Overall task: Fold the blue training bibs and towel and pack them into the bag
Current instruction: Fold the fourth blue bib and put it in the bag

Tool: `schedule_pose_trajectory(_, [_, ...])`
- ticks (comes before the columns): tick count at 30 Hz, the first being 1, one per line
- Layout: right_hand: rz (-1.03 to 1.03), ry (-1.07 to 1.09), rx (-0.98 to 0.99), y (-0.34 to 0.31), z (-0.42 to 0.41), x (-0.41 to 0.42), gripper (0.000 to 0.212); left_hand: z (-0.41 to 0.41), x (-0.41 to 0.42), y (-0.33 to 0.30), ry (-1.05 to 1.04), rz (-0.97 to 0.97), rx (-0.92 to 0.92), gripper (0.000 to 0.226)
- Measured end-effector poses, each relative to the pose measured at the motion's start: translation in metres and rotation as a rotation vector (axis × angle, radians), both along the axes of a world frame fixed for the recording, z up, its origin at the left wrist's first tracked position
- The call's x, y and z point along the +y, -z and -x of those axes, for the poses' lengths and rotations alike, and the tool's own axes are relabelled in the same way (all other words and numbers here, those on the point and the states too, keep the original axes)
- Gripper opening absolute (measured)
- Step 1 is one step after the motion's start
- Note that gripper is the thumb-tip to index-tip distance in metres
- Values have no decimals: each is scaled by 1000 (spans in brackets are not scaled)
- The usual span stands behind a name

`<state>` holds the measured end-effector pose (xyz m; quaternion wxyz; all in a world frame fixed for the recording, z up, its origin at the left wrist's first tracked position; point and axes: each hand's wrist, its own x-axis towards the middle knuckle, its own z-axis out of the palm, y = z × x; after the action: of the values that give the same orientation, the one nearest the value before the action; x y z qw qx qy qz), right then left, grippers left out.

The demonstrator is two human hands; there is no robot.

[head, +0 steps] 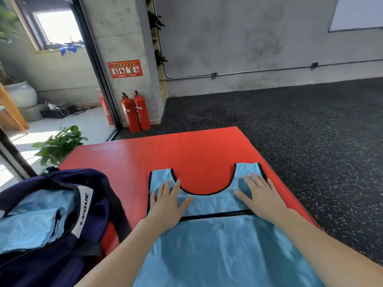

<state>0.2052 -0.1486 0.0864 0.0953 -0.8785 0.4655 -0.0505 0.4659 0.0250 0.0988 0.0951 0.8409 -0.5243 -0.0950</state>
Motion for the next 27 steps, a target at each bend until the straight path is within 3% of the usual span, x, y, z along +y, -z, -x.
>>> schedule_pose_trajectory(3, [21, -95, -78, -6, 9, 7, 82, 5, 22, -8, 16, 102, 29, 73])
schedule_pose_trajectory(5, [-13, -131, -88, -10, 17, 15, 59, 7, 40, -11, 46, 153, 79, 67])
schedule_pose_trajectory(7, [-51, -173, -105, -13, 28, 24, 39, 6, 59, -10, 59, 145, 142, 61])
schedule_pose_trajectory(10, [-103, -196, -117, -18, 50, 33, 26, 1, 79, -8, 39, 100, 164, 56])
schedule_pose_trajectory(14, [-96, -116, -57, -23, 75, 35, 26, -6, 93, -10, -1, 78, 117, 50])
schedule_pose_trajectory(19, [-98, -15, -69, -22, 94, 37, 35, -12, 101, -10, -113, 170, 200, 43])
schedule_pose_trajectory(27, [-147, 49, -130, -22, 94, 37, 9, -16, 107, -9, -173, 252, 248, 26])
